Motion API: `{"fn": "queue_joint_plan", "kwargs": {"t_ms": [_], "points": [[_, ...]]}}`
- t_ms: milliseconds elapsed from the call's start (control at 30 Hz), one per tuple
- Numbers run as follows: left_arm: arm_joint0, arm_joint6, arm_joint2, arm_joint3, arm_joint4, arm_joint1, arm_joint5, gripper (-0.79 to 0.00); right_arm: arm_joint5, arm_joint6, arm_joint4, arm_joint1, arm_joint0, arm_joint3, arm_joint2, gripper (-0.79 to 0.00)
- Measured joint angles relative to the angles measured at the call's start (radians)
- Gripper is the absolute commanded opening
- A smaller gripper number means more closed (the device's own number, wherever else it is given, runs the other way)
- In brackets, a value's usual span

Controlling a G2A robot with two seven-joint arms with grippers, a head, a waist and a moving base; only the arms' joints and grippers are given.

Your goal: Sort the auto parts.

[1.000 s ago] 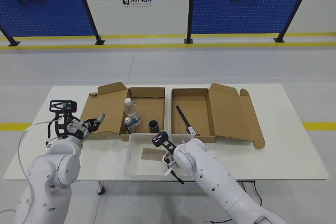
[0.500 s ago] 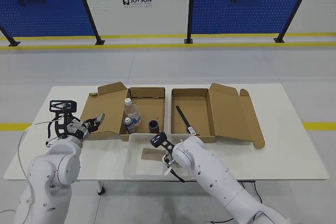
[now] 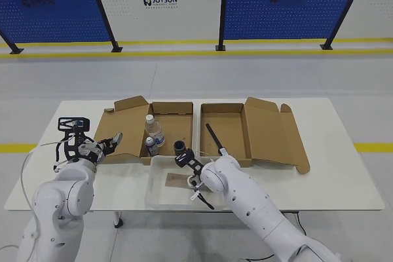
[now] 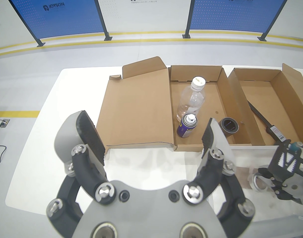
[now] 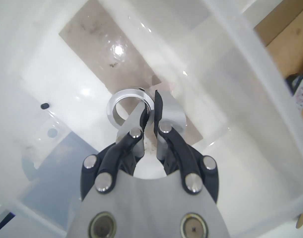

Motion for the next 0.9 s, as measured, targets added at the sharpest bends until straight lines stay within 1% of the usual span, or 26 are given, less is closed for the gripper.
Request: {"fn": "queue_joint_plan", "kwargs": {"t_ms": [233, 467, 567, 733, 833, 900], "points": [[0.0, 0.0, 0.0, 0.0, 0.0, 0.0, 0.0, 0.0, 0.067, 0.017, 0.025, 0.025, -0.07, -0.203, 0.098, -0.785], [0.0, 0.0, 0.0, 0.0, 0.0, 0.0, 0.0, 0.0, 0.13, 0.018, 0.12, 0.044, -0.175, -0.401, 0.199, -0.785], [0.0, 0.0, 0.0, 0.0, 0.0, 0.0, 0.0, 0.0, 0.155, -0.007, 0.184, 0.047, -0.209, -0.438, 0.228, -0.785], [0.0, 0.0, 0.0, 0.0, 0.0, 0.0, 0.0, 0.0, 0.178, -0.063, 0.278, 0.047, -0.236, -0.447, 0.255, -0.785], [0.0, 0.0, 0.0, 0.0, 0.0, 0.0, 0.0, 0.0, 0.192, -0.092, 0.288, 0.048, -0.233, -0.446, 0.262, -0.785], [0.0, 0.0, 0.0, 0.0, 0.0, 0.0, 0.0, 0.0, 0.206, -0.121, 0.256, 0.051, -0.22, -0.444, 0.269, -0.785]]}}
